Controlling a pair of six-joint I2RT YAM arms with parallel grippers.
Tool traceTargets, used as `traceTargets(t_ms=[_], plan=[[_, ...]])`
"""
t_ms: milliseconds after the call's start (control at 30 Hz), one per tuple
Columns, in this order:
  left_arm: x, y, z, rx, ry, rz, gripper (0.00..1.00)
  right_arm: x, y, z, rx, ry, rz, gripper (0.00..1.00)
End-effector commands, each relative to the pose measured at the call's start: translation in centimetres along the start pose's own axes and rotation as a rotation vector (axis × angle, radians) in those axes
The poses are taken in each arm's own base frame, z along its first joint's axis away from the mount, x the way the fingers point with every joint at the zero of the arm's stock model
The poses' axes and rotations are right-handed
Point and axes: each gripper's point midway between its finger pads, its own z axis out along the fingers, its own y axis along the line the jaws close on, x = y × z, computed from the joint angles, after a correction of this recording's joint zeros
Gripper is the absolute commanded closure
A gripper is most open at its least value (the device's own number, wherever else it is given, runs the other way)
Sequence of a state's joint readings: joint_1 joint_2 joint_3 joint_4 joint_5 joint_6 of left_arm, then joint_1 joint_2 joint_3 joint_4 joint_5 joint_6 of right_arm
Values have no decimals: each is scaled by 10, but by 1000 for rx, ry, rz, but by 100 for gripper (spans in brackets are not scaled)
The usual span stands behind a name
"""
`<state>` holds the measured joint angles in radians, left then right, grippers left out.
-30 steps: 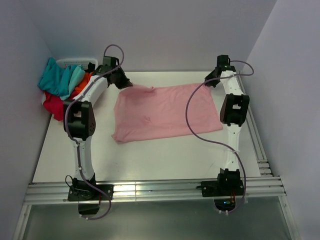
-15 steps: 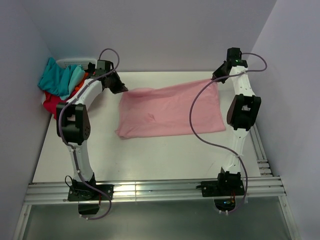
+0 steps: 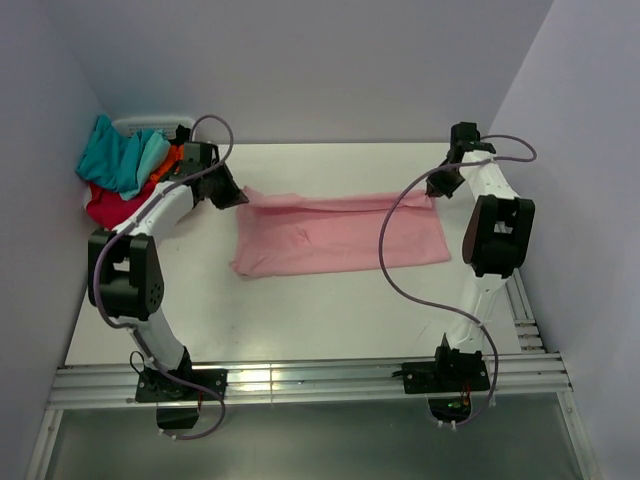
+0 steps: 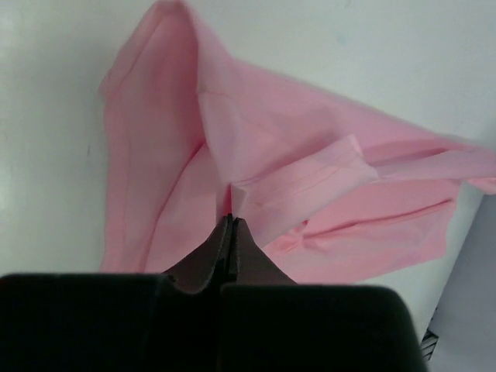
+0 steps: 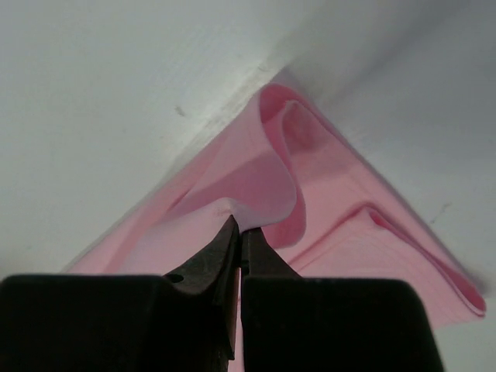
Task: Fold and stack the t-shirts
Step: Fold the other side of the tshirt into a rectangle
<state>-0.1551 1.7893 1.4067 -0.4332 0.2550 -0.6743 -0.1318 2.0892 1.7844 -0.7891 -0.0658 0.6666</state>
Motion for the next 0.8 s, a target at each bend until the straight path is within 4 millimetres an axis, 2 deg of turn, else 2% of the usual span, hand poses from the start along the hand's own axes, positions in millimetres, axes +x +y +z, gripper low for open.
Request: traceTargets(t_ms=[0, 33, 100, 133, 167, 200, 233, 267, 300, 333, 400, 467, 500, 533, 567, 667, 700, 733, 767], plan=[[14, 0, -18, 0, -46, 62, 100, -8, -22, -16, 65, -94, 41, 100], [37, 8, -16, -14, -13, 65, 100, -6, -26, -18, 73, -101, 52, 100], [53, 16, -12, -29, -6, 63, 100, 0, -46, -12, 140, -110, 83, 100], [73, 26, -9, -53, 27, 56, 100, 0, -49, -13, 151, -114, 91, 100], [81, 29, -7, -61, 40, 54, 100, 3, -55, -11, 170, -111, 111, 100], [88, 36, -5, -85, 51, 51, 81, 3, -60, -10, 189, -113, 122, 100], [99, 44, -2, -116, 73, 43, 54, 3, -62, -10, 198, -109, 125, 85], [103, 50, -2, -140, 78, 42, 19, 8, -68, -11, 233, -87, 135, 58], [104, 54, -2, -159, 75, 45, 1, 7, -69, -12, 248, -87, 140, 33], [101, 54, -5, -168, 60, 47, 0, 8, -69, -14, 249, -81, 134, 0], [92, 54, -9, -190, 29, 51, 1, 9, -69, -23, 242, -86, 133, 0], [73, 40, -13, -174, -14, 61, 1, 12, -71, -30, 239, -85, 133, 0], [67, 35, -13, -171, -24, 64, 0, 11, -68, -41, 217, -100, 135, 0], [52, 24, -12, -155, -49, 73, 1, 13, -67, -45, 207, -97, 135, 0], [46, 16, -10, -140, -52, 78, 1, 16, -68, -51, 200, -95, 136, 0], [25, -8, 7, -92, -49, 81, 4, 29, -71, -68, 168, -95, 140, 0], [22, -13, 12, -86, -38, 77, 9, 38, -76, -76, 157, -93, 139, 0], [15, -18, 27, -82, -25, 69, 13, 43, -76, -80, 145, -90, 135, 0], [17, -23, 35, -64, 5, 65, 19, 48, -77, -83, 135, -86, 131, 0]])
